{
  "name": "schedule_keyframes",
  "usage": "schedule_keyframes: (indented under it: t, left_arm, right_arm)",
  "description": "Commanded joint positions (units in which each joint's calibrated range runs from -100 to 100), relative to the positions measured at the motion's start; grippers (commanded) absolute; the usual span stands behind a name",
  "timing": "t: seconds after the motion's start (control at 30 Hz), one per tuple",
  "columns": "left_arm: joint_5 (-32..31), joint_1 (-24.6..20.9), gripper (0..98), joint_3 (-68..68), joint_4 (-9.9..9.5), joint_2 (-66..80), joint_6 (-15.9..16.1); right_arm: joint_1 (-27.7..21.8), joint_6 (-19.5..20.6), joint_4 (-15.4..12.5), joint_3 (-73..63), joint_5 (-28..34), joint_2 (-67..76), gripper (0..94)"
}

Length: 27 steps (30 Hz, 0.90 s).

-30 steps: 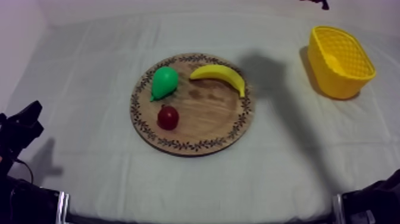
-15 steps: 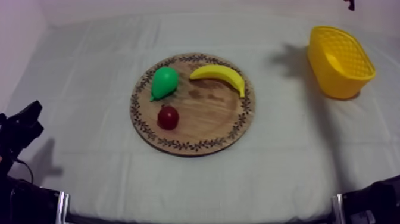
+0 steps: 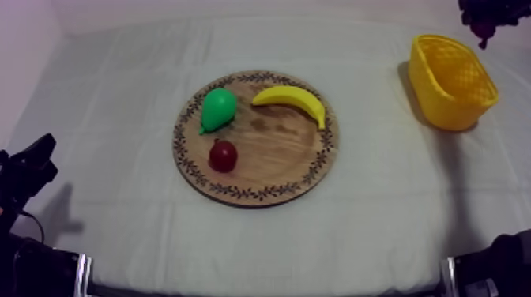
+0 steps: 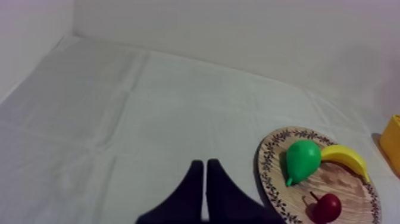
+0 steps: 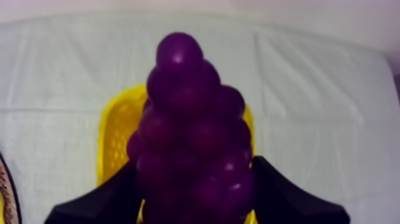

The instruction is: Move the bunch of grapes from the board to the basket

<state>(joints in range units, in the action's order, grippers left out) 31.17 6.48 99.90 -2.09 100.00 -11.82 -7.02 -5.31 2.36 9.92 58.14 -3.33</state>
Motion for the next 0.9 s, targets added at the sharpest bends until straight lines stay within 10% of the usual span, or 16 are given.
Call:
schedule_keyframes:
  t: [0.0,0.87]
  left_arm:
    - [0.0,0.0,0.1,0.0,-0.04,0.0,0.0]
    - [0.0,0.0,0.1,0.0,-0.04,0.0,0.0]
  right_arm:
    - [-0.2,-0.1,0.2,0.1,1.2,-1.7,27.9]
    - [-0.9,-4.0,-3.7,-6.8,13.7,-22.9,33.2]
